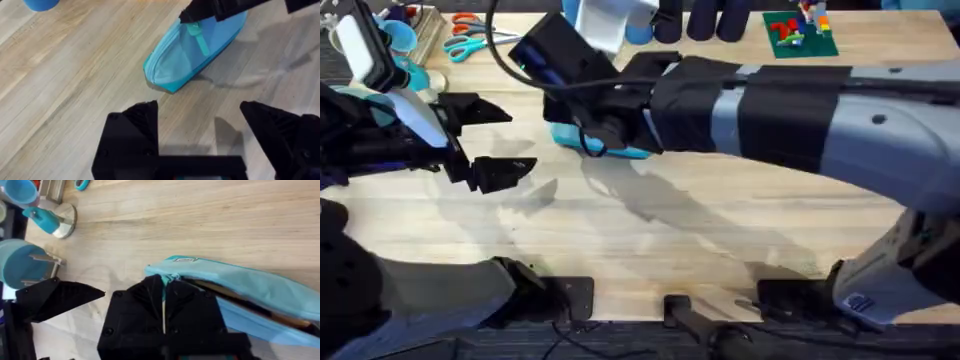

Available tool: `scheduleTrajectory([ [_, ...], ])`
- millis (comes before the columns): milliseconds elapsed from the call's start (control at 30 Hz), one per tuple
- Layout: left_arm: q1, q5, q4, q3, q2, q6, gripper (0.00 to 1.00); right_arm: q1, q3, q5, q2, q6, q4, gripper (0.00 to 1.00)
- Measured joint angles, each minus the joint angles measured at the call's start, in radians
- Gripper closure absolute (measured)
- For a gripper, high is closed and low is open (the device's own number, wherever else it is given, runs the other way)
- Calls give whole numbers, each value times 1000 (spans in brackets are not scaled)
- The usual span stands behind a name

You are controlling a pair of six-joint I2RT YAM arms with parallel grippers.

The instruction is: Unzip the bag, pick up the pens from the table one at a time and place them inside, then zip the bag closed.

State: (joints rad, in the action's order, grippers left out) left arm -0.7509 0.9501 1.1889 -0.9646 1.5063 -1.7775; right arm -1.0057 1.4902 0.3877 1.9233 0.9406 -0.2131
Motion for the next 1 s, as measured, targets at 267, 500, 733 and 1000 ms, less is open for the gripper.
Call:
scheduleTrajectory([
  [267,0,0,-23,0,0,0,8,33,0,-75,-9,-4,-7,971],
  [500,0,0,-23,0,0,-2,8,34,0,-83,-11,-6,-10,970],
  [733,0,0,-23,0,0,-3,8,35,0,-86,-11,-6,-13,971],
  [1000,0,4,-24,0,0,-3,8,35,0,-86,-11,-7,-13,971],
])
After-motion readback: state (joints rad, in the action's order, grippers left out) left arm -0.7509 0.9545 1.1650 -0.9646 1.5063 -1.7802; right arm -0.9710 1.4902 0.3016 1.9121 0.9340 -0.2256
